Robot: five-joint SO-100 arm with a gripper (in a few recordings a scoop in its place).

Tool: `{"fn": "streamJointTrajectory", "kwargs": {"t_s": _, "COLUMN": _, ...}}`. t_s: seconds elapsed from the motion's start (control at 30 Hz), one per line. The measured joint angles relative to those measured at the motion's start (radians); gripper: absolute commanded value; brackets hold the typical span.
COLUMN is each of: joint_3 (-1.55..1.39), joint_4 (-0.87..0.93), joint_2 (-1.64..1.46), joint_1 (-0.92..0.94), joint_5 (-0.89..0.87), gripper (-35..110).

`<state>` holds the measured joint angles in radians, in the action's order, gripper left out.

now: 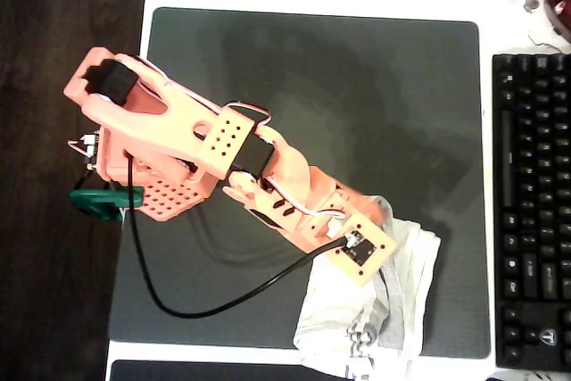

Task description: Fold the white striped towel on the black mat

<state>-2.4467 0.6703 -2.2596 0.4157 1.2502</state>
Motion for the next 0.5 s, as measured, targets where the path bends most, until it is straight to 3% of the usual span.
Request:
{"fn": "streamJointTrajectory", "kwargs": {"t_s": 0.17, "joint_3": 0.014, "joint_4": -0.018, "joint_2": 0.038, "joint_1": -0.034, "joint_5": -0.003, "gripper": 4}}
{"fn": "streamJointTrajectory", "kwargs": {"t_s": 0.5, "joint_3": 0.130, "joint_4": -0.256, "joint_2": 0.354, "joint_1": -0.094, "joint_5": -0.095, "gripper": 6}}
